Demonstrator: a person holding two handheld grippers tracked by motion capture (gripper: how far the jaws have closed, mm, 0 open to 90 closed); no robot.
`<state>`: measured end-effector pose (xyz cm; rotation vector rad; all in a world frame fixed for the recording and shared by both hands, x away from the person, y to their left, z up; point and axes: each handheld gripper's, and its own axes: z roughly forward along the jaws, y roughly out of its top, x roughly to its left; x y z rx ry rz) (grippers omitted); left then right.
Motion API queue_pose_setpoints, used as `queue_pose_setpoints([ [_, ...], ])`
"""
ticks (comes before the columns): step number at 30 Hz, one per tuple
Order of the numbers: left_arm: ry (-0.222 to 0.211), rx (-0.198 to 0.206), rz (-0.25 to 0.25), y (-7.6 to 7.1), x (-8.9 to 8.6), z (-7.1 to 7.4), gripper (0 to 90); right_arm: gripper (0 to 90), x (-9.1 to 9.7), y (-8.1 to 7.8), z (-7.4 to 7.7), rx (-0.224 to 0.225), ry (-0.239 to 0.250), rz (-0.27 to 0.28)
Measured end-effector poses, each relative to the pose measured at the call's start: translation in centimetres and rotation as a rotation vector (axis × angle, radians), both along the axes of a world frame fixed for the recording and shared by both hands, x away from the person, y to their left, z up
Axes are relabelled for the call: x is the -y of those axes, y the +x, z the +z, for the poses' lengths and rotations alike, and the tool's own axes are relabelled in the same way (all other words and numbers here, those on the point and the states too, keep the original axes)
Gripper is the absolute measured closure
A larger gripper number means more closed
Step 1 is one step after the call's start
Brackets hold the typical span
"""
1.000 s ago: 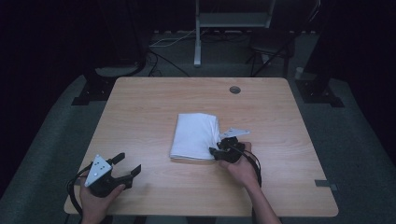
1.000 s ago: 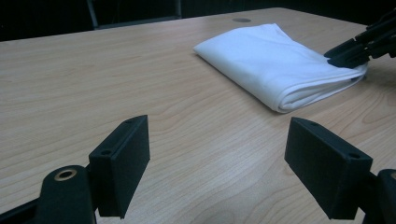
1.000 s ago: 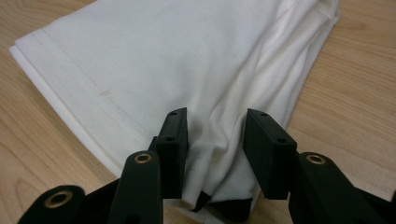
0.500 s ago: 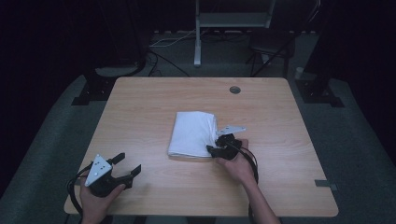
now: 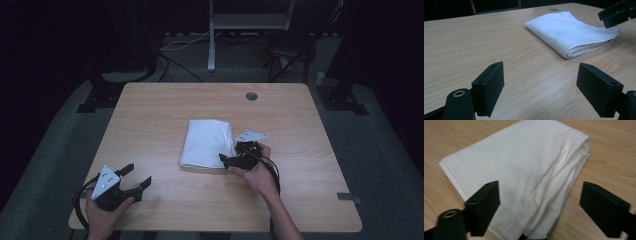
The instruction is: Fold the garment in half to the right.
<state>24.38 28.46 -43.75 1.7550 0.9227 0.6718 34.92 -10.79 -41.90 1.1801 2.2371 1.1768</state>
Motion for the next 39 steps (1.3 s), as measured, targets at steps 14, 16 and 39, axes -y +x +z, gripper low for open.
queue_pose_setpoints([
  [14,0.000,-0.002,0.001,0.0,0.0,0.0,21.9,13.0,1.2,-1.2,2.2,0.048,0.058,0.025],
  [16,0.001,-0.002,0.001,0.0,0.0,0.0,21.9,12.9,1.4,-1.4,2.4,0.058,0.061,0.026],
  [39,-0.001,0.002,0.004,0.0,0.0,0.0,22.0,13.0,4.5,-4.3,4.0,0.125,0.079,0.004],
])
